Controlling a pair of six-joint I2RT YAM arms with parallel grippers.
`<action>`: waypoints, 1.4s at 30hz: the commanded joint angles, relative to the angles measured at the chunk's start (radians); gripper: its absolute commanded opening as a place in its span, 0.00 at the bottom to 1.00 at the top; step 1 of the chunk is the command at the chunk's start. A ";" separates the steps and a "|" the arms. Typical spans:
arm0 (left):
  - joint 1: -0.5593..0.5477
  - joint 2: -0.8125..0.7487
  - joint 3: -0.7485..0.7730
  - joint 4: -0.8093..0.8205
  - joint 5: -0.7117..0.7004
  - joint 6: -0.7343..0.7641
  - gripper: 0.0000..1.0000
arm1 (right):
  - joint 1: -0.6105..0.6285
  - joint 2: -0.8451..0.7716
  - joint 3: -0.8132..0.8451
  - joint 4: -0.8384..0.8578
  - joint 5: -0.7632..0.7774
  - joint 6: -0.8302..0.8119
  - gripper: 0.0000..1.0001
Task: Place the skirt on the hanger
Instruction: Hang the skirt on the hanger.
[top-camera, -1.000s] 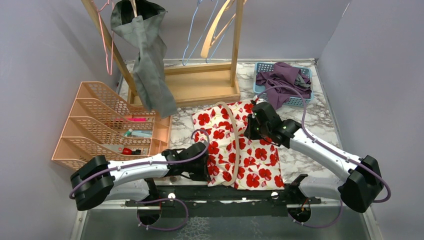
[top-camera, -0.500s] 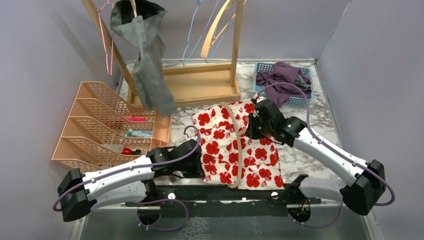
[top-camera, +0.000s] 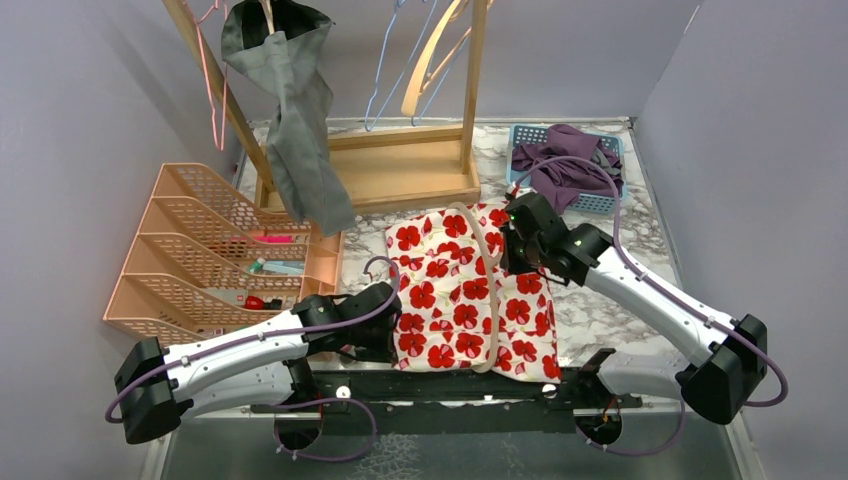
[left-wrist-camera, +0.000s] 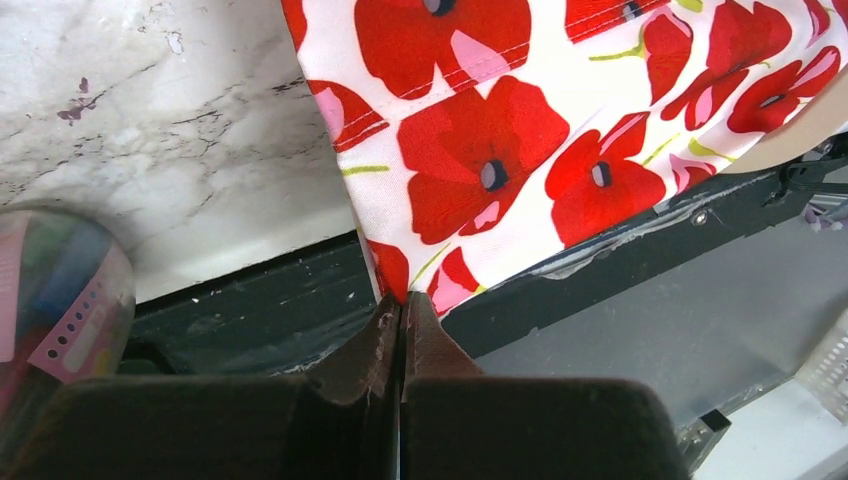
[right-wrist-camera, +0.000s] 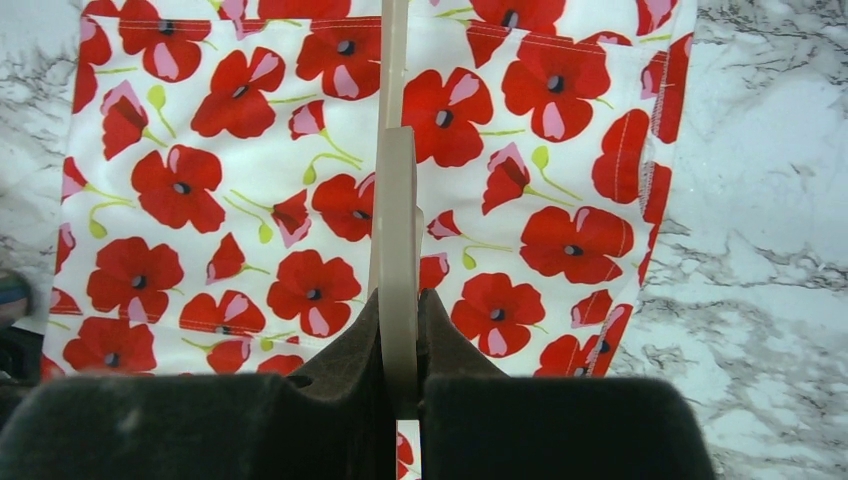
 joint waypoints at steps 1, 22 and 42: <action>-0.004 0.004 0.006 -0.043 -0.018 0.012 0.00 | -0.002 0.018 0.036 -0.069 0.105 -0.038 0.01; -0.002 0.089 0.191 0.065 -0.347 0.079 0.43 | -0.002 0.011 0.038 -0.018 0.067 -0.043 0.01; 0.058 0.345 0.066 0.277 -0.226 0.165 0.25 | -0.002 -0.006 0.088 -0.023 0.085 -0.046 0.01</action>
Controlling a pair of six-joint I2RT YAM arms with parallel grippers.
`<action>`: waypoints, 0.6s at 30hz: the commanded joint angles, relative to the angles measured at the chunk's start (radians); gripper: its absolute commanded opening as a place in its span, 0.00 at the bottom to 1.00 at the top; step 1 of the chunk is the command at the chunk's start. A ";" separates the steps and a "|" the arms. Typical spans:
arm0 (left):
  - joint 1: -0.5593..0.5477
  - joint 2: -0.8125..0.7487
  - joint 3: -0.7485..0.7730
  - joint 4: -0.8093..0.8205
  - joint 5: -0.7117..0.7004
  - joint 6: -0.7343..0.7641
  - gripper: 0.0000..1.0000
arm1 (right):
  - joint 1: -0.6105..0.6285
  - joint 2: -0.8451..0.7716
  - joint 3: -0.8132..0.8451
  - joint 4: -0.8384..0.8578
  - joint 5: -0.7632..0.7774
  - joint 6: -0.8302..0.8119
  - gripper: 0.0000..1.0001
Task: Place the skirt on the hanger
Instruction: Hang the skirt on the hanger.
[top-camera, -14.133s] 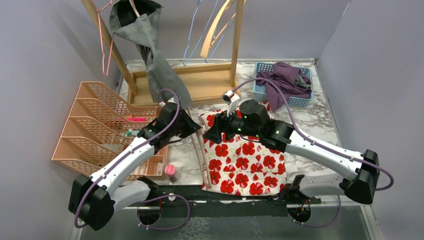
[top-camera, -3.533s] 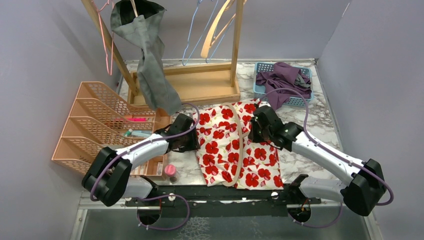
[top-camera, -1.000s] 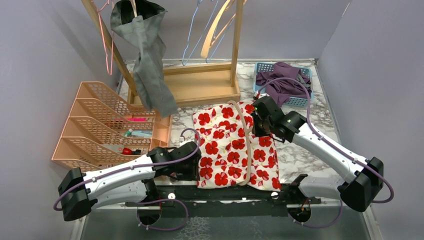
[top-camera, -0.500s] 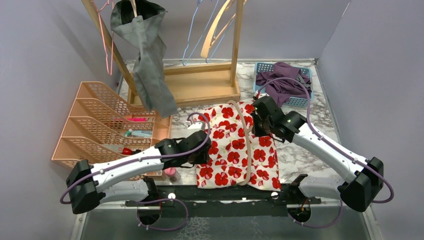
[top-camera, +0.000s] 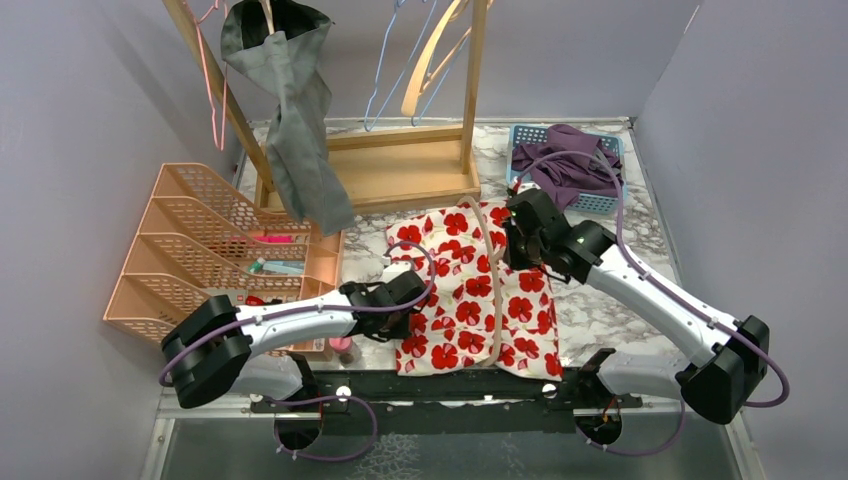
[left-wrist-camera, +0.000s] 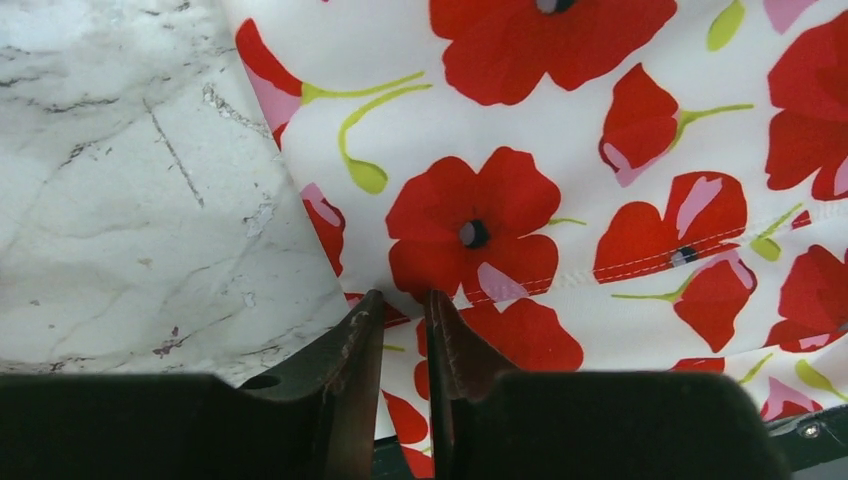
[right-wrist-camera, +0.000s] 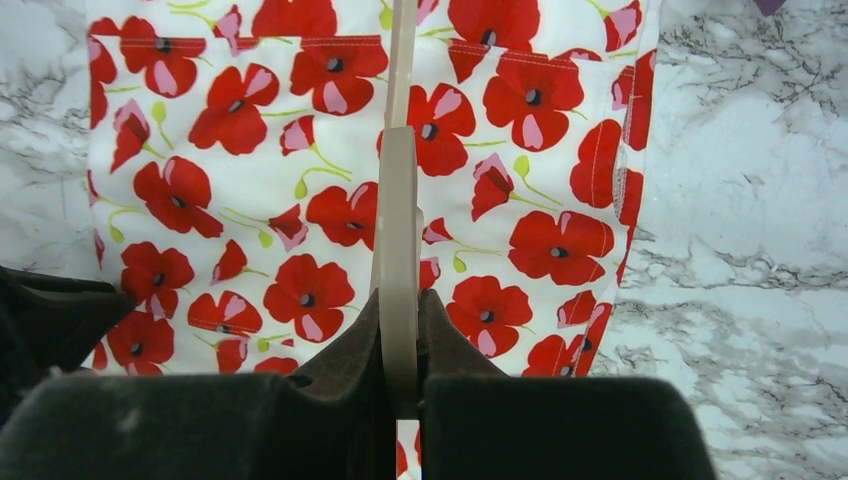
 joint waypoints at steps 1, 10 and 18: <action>0.015 -0.026 0.028 0.040 0.023 0.036 0.29 | -0.002 -0.014 0.067 -0.004 0.029 -0.025 0.01; 0.037 -0.167 0.209 0.043 -0.112 0.162 0.57 | -0.002 -0.032 0.236 -0.070 -0.042 -0.060 0.01; 0.048 -0.219 0.425 0.123 -0.251 0.434 0.65 | -0.002 -0.013 0.408 -0.186 -0.119 -0.125 0.01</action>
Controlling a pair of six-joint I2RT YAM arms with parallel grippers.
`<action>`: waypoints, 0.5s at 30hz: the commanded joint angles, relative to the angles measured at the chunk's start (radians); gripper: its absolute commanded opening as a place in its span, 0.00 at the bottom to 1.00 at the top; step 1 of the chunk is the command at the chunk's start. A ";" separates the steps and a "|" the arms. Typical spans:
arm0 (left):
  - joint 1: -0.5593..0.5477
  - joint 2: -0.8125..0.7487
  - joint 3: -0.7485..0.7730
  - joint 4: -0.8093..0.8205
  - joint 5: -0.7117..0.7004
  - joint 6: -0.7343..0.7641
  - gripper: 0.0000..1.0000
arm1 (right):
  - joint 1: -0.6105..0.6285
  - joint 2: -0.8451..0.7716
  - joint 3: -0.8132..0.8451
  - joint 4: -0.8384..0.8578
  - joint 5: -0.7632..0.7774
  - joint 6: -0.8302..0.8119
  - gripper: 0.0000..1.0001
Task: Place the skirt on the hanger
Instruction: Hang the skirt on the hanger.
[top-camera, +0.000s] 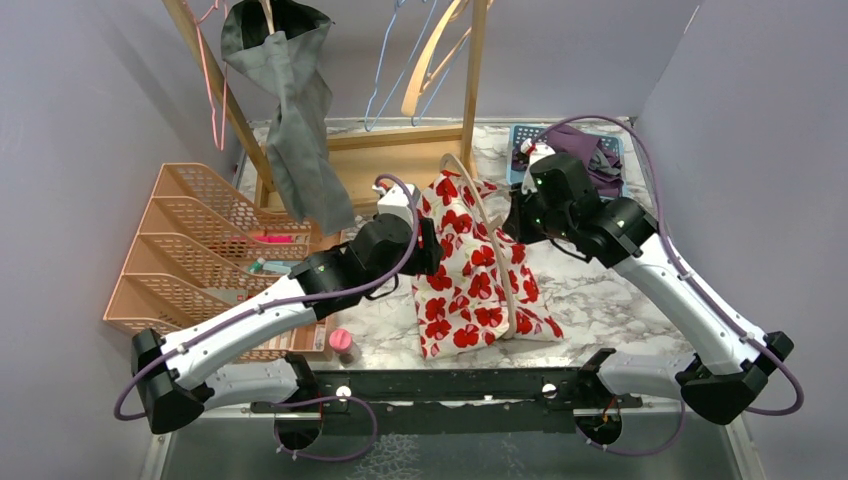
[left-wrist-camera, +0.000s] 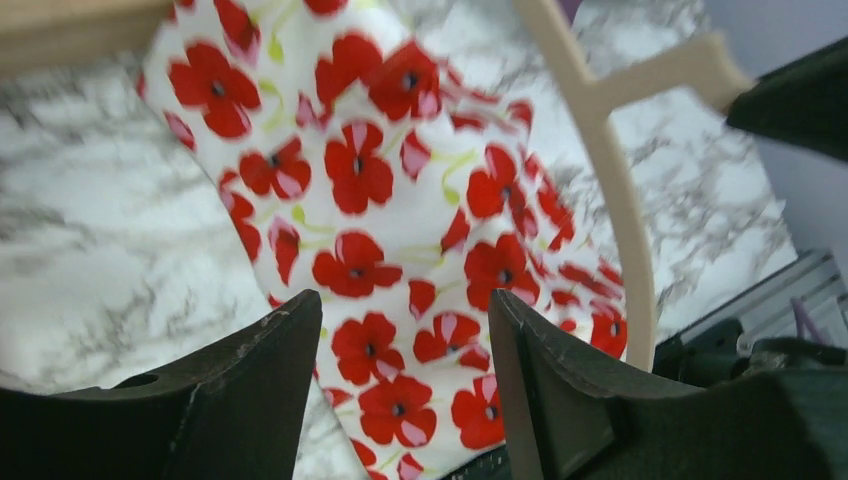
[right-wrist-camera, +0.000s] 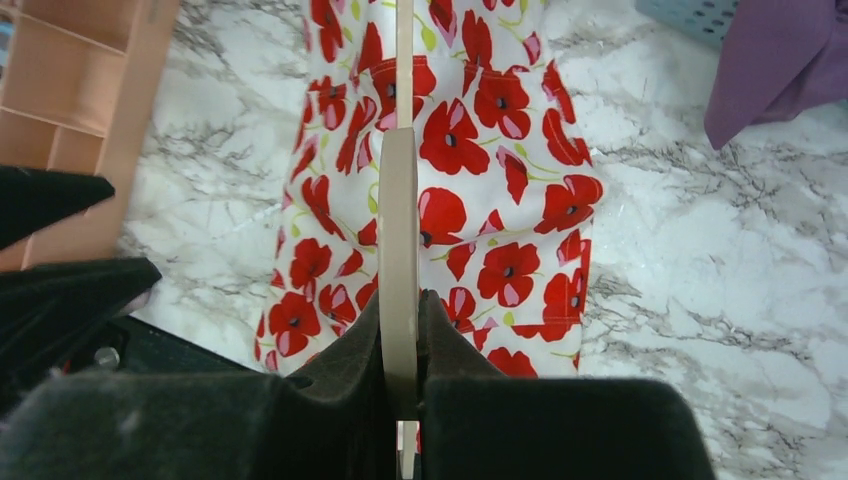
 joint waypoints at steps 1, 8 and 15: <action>0.005 -0.039 0.088 0.107 -0.122 0.248 0.67 | -0.002 -0.009 0.116 -0.074 -0.062 -0.066 0.01; 0.005 -0.072 0.168 0.325 0.045 0.678 0.75 | -0.002 0.021 0.288 -0.190 -0.178 -0.181 0.01; 0.005 -0.045 0.256 0.324 0.380 1.154 0.77 | -0.002 0.004 0.376 -0.233 -0.352 -0.299 0.01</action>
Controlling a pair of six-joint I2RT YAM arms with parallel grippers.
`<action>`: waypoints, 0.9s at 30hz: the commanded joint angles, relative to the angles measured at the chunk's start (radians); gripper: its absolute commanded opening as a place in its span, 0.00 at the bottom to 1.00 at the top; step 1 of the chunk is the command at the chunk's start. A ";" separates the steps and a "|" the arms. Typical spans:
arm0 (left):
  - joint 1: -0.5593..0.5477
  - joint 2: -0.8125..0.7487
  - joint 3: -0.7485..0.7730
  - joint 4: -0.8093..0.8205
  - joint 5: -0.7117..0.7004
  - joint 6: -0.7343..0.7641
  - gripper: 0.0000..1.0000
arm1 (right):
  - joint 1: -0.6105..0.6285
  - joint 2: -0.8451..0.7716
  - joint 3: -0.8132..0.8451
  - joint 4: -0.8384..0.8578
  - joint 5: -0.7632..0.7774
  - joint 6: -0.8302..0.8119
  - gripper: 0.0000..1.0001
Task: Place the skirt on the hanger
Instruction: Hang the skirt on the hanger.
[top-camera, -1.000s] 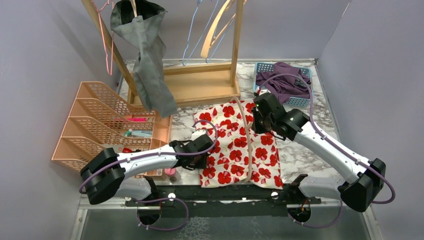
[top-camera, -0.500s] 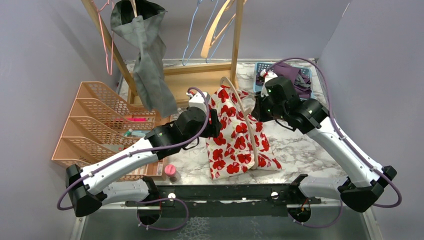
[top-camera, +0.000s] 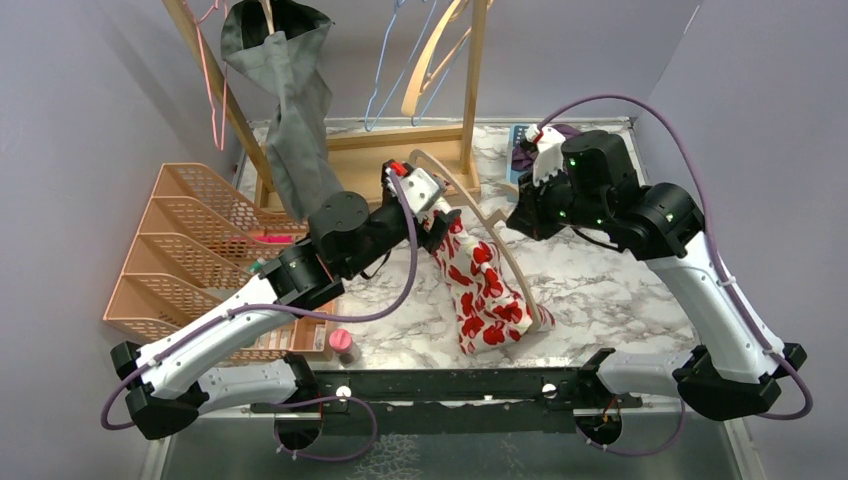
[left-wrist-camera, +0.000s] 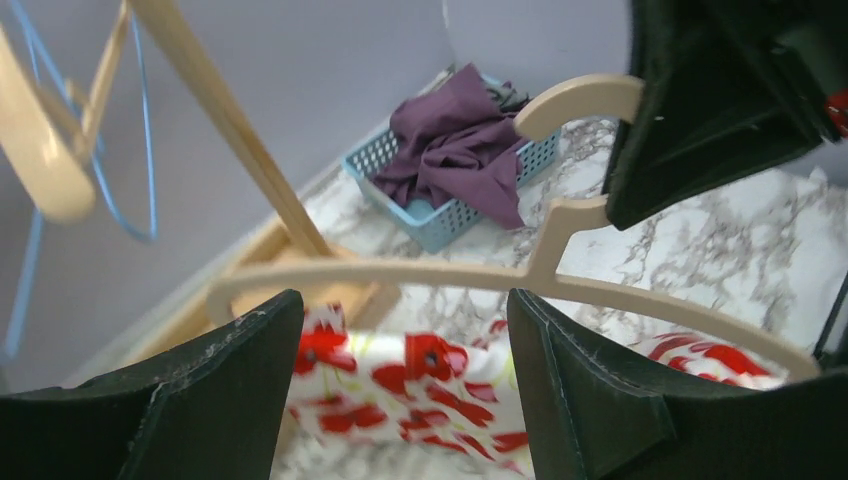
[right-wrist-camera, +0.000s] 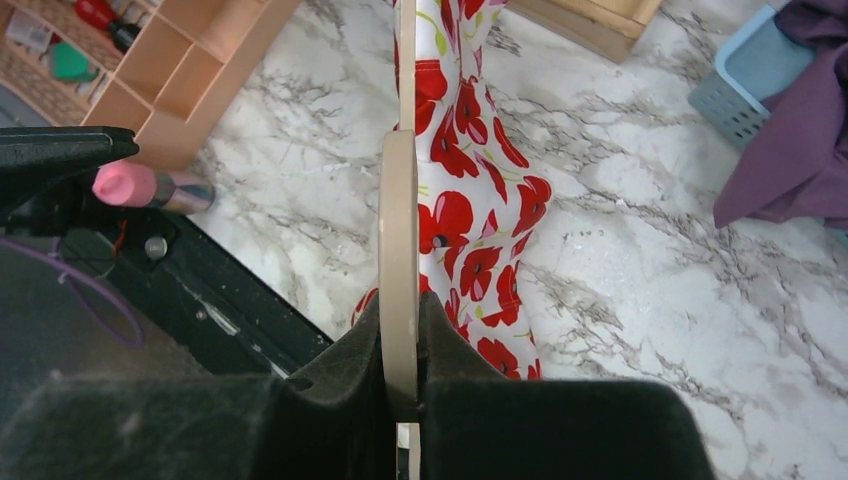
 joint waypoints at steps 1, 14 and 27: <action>0.003 0.027 0.090 -0.029 0.290 0.455 0.77 | -0.002 -0.029 0.054 -0.019 -0.158 -0.103 0.01; 0.180 0.297 0.369 -0.592 0.959 0.880 0.74 | -0.002 -0.124 -0.046 0.009 -0.208 -0.169 0.01; 0.191 0.526 0.533 -0.847 0.988 1.028 0.47 | -0.002 -0.110 -0.074 0.002 -0.235 -0.216 0.01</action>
